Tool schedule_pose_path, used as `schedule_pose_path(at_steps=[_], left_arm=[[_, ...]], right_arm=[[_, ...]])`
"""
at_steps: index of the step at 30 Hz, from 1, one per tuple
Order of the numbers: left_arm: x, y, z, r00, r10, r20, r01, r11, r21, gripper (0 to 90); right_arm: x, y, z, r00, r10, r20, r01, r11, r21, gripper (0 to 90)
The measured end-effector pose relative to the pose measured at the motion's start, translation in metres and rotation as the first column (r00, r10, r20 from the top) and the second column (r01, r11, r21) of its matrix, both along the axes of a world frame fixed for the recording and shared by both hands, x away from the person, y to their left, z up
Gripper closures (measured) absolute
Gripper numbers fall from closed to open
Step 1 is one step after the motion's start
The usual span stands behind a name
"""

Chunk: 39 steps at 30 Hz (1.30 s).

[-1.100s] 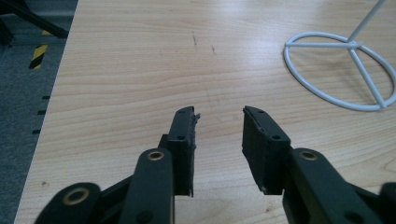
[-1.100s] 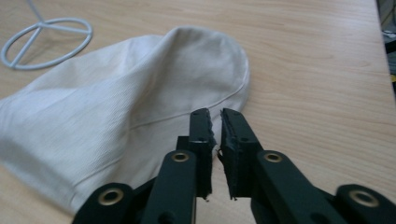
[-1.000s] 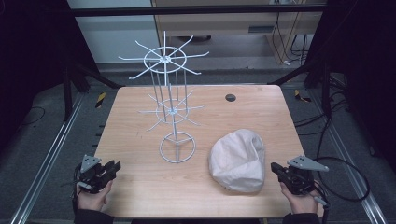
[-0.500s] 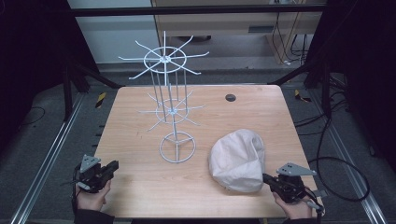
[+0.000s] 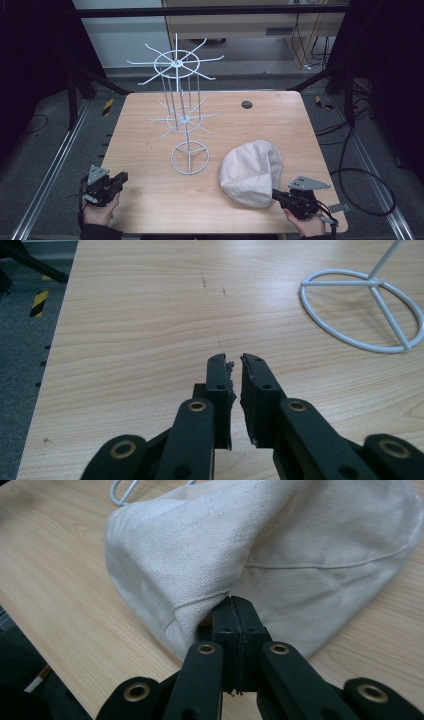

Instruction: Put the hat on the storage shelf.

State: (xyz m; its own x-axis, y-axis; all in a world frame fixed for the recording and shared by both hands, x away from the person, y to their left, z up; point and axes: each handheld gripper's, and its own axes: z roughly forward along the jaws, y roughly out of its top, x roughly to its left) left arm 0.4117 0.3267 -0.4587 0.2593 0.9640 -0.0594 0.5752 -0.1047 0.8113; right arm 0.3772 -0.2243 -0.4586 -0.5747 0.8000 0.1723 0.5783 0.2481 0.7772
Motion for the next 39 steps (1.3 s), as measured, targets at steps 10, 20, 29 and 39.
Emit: schedule_pose_path(at_steps=[10,20,29,39], left_arm=[[0.002,-0.001,0.0,0.9999,-0.009,-0.014,0.009,0.9999,0.007,89.1],[0.003,-0.001,0.0,0.9999,-0.007,-0.015,0.007,0.9999,0.008,89.6],[0.003,-0.001,-0.001,0.9999,-0.003,-0.012,0.003,0.9997,0.025,89.4],[0.004,0.001,-0.003,1.0,0.01,-0.003,-0.009,0.9993,0.035,89.2]], right_arm=[[0.003,0.019,-0.003,0.9991,0.042,-0.009,-0.042,0.9987,0.028,90.0],[0.004,0.023,-0.003,0.9987,0.051,0.007,-0.052,0.9982,0.03,90.0],[0.015,-0.011,0.011,0.9907,-0.086,0.106,0.082,0.9958,0.041,90.0],[0.064,-0.013,0.023,0.9721,-0.164,0.168,0.154,0.9857,0.069,90.0]])
